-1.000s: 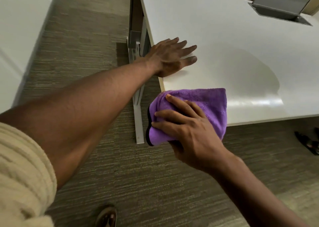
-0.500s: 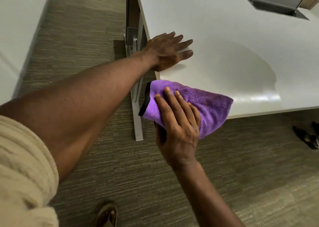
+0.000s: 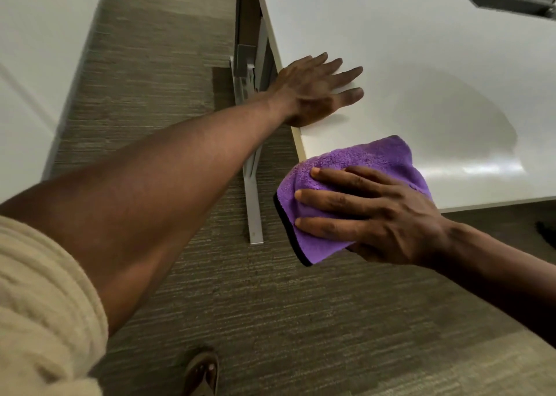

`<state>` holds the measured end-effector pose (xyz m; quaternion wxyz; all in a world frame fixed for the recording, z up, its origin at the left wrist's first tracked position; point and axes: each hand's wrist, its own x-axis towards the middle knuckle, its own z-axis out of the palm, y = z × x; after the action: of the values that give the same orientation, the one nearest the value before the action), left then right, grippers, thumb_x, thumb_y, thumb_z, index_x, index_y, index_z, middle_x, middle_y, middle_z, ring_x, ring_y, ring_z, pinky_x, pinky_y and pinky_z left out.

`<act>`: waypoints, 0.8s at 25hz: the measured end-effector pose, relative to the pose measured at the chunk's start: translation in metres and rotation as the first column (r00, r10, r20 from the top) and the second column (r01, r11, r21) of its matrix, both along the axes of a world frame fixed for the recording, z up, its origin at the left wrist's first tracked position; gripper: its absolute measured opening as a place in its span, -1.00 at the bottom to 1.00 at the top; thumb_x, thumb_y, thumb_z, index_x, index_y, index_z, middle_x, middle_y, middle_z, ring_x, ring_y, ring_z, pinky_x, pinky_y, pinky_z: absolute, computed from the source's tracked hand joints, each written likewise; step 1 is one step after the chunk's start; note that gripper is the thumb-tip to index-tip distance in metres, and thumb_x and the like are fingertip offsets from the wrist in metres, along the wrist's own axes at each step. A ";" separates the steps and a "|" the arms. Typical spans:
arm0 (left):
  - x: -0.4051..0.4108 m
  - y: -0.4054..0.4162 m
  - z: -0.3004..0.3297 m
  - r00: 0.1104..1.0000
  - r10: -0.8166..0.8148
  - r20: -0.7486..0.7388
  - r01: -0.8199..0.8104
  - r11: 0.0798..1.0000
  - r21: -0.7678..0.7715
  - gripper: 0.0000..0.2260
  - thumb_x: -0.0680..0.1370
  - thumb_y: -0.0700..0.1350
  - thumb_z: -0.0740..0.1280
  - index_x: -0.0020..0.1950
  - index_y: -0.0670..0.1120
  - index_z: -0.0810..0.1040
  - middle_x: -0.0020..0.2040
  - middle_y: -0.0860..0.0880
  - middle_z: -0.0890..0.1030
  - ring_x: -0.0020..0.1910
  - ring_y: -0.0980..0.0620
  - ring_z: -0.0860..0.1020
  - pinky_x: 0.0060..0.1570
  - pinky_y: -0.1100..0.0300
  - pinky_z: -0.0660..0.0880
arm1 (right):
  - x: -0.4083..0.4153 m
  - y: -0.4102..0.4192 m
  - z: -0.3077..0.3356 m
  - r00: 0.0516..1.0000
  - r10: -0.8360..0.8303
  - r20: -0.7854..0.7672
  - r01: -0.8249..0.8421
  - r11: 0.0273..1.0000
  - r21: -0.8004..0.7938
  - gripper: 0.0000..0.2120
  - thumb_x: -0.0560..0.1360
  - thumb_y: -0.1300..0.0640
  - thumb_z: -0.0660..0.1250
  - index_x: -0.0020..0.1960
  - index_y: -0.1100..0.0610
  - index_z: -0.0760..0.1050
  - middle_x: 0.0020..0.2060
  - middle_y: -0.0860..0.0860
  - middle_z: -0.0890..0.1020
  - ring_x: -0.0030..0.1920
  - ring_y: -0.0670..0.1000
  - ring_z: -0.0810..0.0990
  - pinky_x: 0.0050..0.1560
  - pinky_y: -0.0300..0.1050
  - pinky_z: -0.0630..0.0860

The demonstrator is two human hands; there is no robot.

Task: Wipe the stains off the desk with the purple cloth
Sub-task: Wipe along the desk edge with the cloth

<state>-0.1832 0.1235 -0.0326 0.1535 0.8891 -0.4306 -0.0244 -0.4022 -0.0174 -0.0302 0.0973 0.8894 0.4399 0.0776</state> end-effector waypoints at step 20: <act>-0.003 0.002 0.006 1.000 0.005 0.008 -0.005 1.000 0.008 -0.36 0.59 0.38 -0.15 0.64 0.17 0.04 0.66 -0.05 0.06 0.64 -0.07 -0.01 0.58 -0.03 -0.08 | -0.016 -0.004 0.014 0.963 -0.200 -0.178 0.211 0.976 0.044 -0.23 0.59 -0.35 0.22 0.68 -0.15 0.02 0.68 -0.14 0.04 0.69 0.00 0.01 0.59 0.06 0.17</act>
<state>-0.1866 0.1254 -0.0270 0.1480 0.8909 -0.4288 -0.0222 -0.4178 -0.0219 -0.0160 0.0384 0.9363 0.3491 0.0038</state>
